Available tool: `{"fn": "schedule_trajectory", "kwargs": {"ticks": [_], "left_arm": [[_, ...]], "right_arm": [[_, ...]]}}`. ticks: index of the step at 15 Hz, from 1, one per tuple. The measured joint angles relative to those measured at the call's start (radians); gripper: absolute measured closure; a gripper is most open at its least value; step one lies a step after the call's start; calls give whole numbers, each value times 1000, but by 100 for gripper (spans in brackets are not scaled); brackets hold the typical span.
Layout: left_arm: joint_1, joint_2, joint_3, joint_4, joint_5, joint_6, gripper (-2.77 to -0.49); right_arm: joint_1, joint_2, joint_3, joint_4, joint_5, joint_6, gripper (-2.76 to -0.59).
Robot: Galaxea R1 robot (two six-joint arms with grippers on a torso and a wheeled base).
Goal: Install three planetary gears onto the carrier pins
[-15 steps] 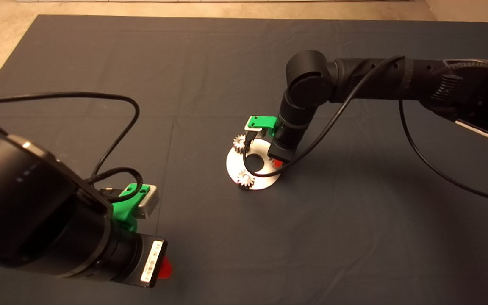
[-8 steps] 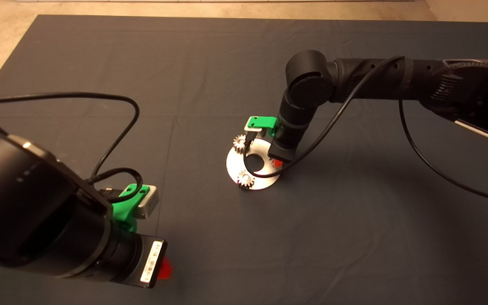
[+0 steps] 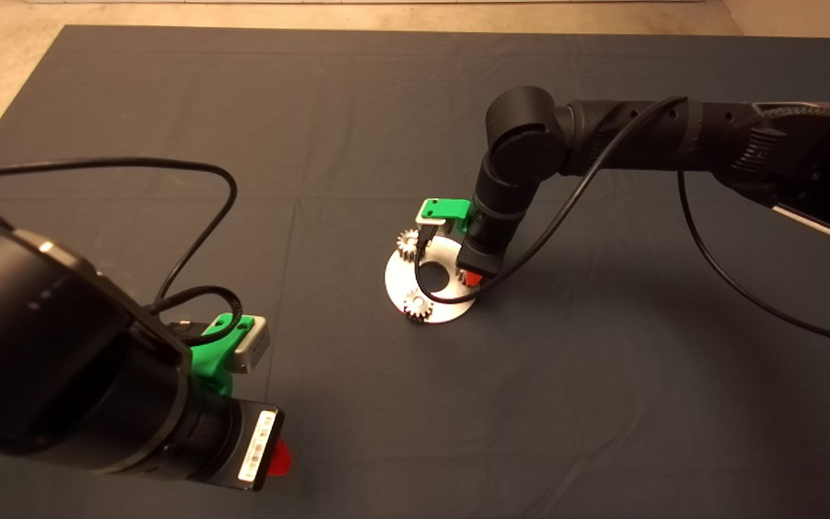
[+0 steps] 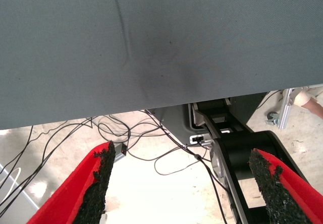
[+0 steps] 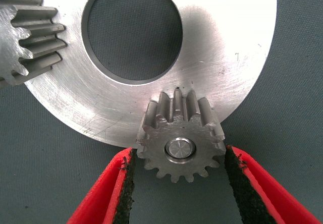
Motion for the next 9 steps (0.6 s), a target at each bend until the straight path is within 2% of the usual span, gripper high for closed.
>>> {"fn": "schedule_trajectory", "kwargs": {"ticks": [1, 4, 5, 6, 7, 8, 9], "left_arm": [[0, 0, 0, 0, 0, 0, -189], [0, 0, 0, 0, 0, 0, -189], [0, -3, 0, 0, -1, 0, -189], [0, -8, 0, 0, 0, 0, -197], [0, -8, 0, 0, 0, 0, -202], [0, -8, 0, -1, 0, 0, -202], [0, -10, 0, 0, 0, 0, -204]], "right_arm": [[0, -3, 6, 0, 0, 0, -146], [9, -32, 62, 5, 1, 0, -147], [25, -68, 136, 18, 0, 0, -159], [45, -99, 214, 47, -1, 1, -160], [73, -129, 294, 95, -1, 12, -161], [98, -156, 353, 125, 1, 38, -171], [120, -194, 401, 149, 6, 86, -173]]}}
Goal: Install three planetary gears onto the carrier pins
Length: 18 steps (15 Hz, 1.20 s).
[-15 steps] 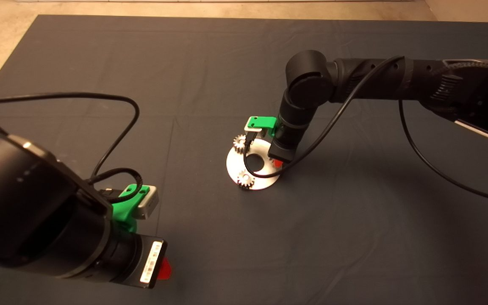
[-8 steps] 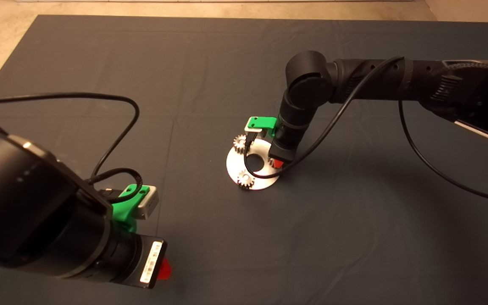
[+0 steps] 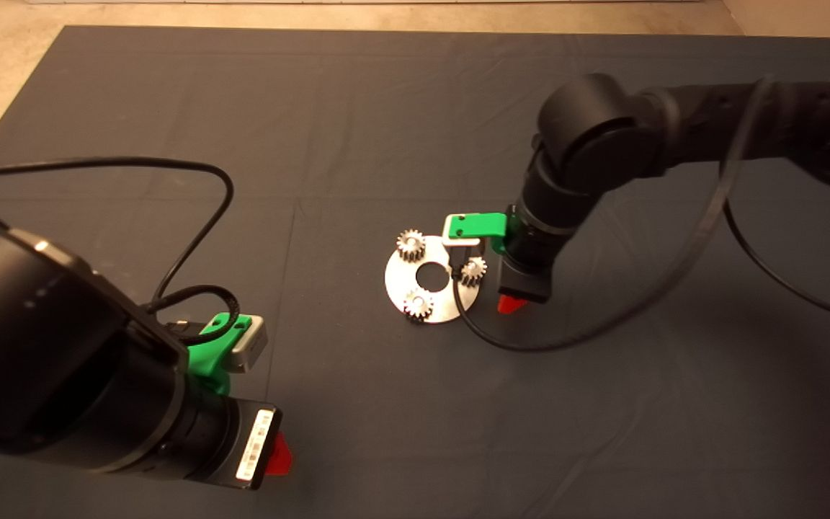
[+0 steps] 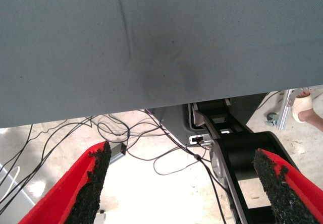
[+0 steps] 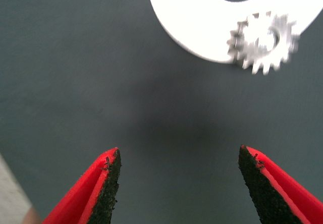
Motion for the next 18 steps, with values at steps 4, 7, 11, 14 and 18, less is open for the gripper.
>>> {"fn": "schedule_trajectory", "kwargs": {"ticks": [4, 7, 11, 14, 18], "left_arm": [[0, -23, 0, -4, 0, 0, -232], [0, -73, 0, -7, 0, 28, -245], [0, -137, 2, -11, 0, 115, -262], [0, -165, 2, -11, 0, 193, -273], [0, -212, 2, -14, 0, 236, -275]], "right_arm": [[22, -294, 73, 33, -8, 232, -186], [26, -520, 222, 70, -22, 448, -196], [26, -679, 486, 137, -17, 674, -216], [21, -718, 541, 191, -15, 770, -228], [21, -731, 552, 225, -12, 806, -247]]}}
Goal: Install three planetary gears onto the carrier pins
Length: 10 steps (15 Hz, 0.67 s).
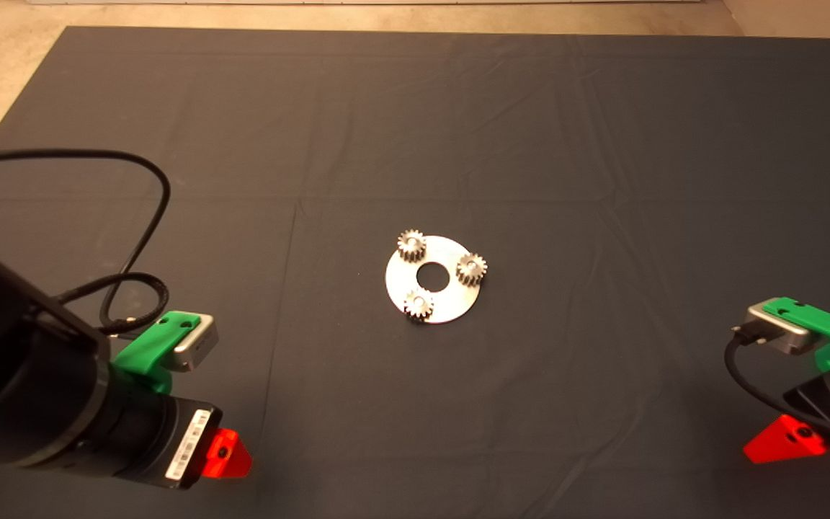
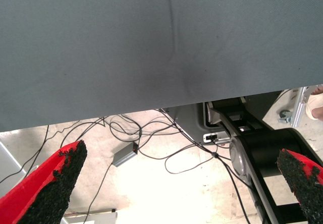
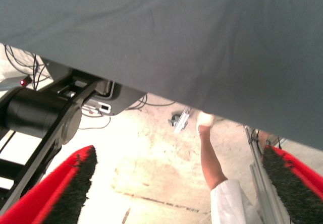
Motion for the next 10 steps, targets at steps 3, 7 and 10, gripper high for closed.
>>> {"fn": "schedule_trajectory", "kwargs": {"ticks": [3, 7, 10], "left_arm": [[0, -27, 0, 0, 0, 13, -275], [0, -47, 0, 0, 0, 22, -275], [0, -60, 0, 0, 0, 23, -275]], "right_arm": [[0, -11, 2, 11, -1, 7, -259], [1, -11, 3, 16, -1, 12, -273], [1, -7, 4, 19, -1, 12, -273]]}}
